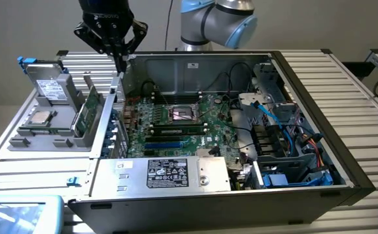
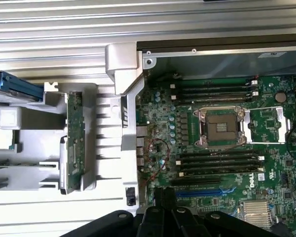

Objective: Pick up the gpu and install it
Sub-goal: 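Reach for the gpu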

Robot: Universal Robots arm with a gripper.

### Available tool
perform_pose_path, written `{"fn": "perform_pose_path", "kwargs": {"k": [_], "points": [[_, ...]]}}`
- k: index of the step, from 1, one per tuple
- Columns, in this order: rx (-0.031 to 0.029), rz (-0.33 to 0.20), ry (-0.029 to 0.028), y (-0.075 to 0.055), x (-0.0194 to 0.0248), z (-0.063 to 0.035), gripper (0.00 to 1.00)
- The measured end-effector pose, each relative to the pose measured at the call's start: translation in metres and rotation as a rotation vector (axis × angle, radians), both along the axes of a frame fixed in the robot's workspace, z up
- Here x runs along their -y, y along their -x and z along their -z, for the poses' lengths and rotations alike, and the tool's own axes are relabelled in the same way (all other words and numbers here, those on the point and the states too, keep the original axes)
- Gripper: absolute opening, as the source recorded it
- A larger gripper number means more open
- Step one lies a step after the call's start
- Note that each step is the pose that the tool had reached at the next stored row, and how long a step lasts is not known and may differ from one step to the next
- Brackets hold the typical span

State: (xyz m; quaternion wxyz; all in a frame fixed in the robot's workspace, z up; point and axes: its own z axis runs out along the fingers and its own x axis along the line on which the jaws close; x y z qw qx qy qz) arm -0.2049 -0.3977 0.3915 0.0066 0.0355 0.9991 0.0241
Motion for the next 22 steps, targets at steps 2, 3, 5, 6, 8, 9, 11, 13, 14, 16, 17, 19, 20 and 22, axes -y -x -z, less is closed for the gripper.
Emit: {"fn": "perform_pose_path", "kwargs": {"k": [2,3,5,6,8,9,11,13,14,16,17,19,20,22], "points": [[-0.001,0.0,0.0,0.009,-0.0004,0.0004,0.12],[-0.0013,0.0,0.0001,0.014,-0.0006,0.0006,0.12],[-0.0022,0.0,0.0,0.023,-0.0013,0.0011,0.12],[-0.0026,0.0,0.0,0.028,-0.0017,0.0014,0.12],[-0.0034,0.0,0.0,0.037,-0.0026,0.002,0.12],[-0.0036,0.0,0.0,0.041,-0.003,0.0024,0.12],[-0.004,0.0,0.0,0.05,-0.0041,0.0033,0.12],[-0.0042,0.0,0.0,0.059,-0.0062,0.0047,0.12],[-0.0043,0.0,0.0,0.064,-0.0075,0.0054,0.12],[-0.0046,0.0,0.0,0.073,-0.0102,0.0069,0.12],[-0.0046,0.0,0.0,0.077,-0.0116,0.0077,0.12],[-0.0048,0.0,0.0,0.087,-0.0145,0.0091,0.12],[-0.0049,0.0,0.0001,0.091,-0.0161,0.0098,0.12],[-0.0053,0.0,0.0002,0.1,-0.0196,0.0111,0.12]]}}
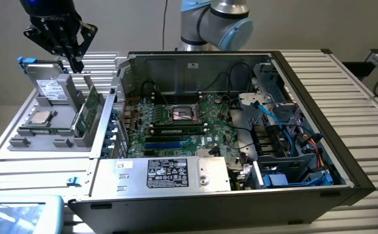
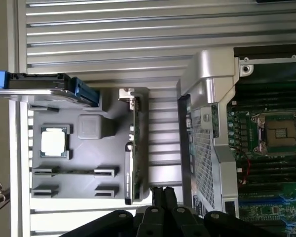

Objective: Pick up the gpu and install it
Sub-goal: 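Reach for the gpu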

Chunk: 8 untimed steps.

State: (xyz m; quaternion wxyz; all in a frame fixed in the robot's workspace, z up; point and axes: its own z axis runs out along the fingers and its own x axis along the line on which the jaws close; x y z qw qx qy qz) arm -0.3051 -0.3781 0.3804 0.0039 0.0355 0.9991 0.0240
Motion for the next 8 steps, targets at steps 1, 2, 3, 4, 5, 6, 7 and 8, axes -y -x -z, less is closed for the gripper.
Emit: {"fn": "perform_pose_path", "kwargs": {"k": [1,2,3,4,5,6,7,8], "points": [[-0.0002,0.0,0.0001,0.004,-0.0018,0.0006,0.12],[-0.0003,0.0,0.0002,0.009,-0.0034,0.0012,0.12],[-0.0003,0.0,0.0003,0.013,-0.005,0.0018,0.12],[-0.0006,0.0,0.0006,0.017,-0.0068,0.0025,0.12],[-0.0005,0.0,0.0009,0.02,-0.0084,0.0032,0.12],[-0.0005,0.0,0.0017,0.023,-0.0103,0.0039,0.12],[-0.0005,0.0,0.0024,0.026,-0.0118,0.0044,0.12],[-0.0005,0.0,0.0027,0.028,-0.013,0.0049,0.12]]}}
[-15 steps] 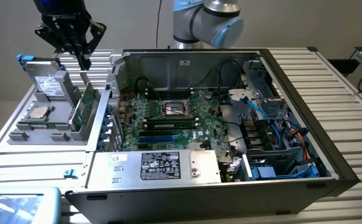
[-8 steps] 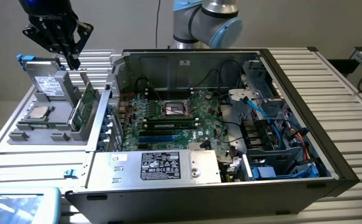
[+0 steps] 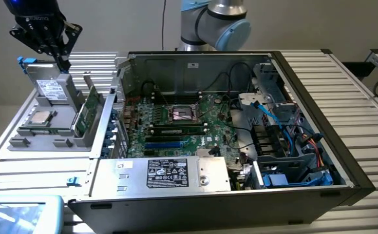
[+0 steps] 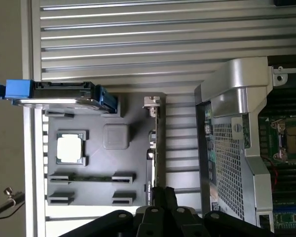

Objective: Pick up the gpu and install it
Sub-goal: 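Reach for the gpu, then pick up the gpu and move the gpu toward the slot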

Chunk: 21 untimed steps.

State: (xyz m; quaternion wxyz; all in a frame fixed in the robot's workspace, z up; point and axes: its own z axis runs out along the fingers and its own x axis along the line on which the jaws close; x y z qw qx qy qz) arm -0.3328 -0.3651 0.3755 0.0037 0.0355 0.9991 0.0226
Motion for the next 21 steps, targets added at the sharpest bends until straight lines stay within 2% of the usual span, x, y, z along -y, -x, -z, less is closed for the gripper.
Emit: {"fn": "perform_pose_path", "kwargs": {"k": [16,17,18,19,20,21], "points": [[0.0,0.0,0.0001,0.0006,-0.0004,0.0001,0.14],[-0.0001,0.0,0.0002,0.0006,-0.0004,0.0001,0.2],[0.0,0.0,0.0001,0.0006,-0.0005,0.0001,0.2],[-0.0001,0.0,0.0001,0.0006,-0.0004,0.0001,0.32],[-0.0001,0.0,0.0001,0.0006,-0.0005,0.0001,0.32],[-0.0002,0.0,0.0002,0.0006,-0.0004,0.0001,0.37]]}}
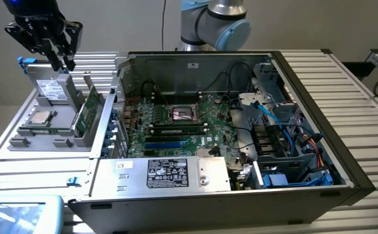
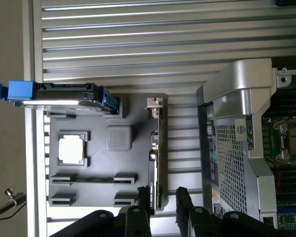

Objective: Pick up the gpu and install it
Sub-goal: 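Pick up the gpu and move the gpu toward the slot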

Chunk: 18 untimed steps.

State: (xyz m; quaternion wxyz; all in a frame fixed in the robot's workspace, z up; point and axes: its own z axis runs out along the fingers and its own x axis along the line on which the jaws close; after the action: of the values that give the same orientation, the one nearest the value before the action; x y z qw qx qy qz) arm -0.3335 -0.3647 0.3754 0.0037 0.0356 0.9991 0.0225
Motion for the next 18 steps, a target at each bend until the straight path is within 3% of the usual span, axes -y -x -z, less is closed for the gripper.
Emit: {"fn": "perform_pose_path", "kwargs": {"k": [2,3,10,18], "points": [[0.0001,0.0,0.0,0.0,0.0,0.0012,0.37],[0.0002,0.0,-0.0001,0.001,0.0,0.003,0.44],[0.0003,0.0,-0.0001,0.018,-0.0001,0.0159,0.44],[0.0003,0.011,-0.0014,0.02,0.0,0.0304,0.44]]}}
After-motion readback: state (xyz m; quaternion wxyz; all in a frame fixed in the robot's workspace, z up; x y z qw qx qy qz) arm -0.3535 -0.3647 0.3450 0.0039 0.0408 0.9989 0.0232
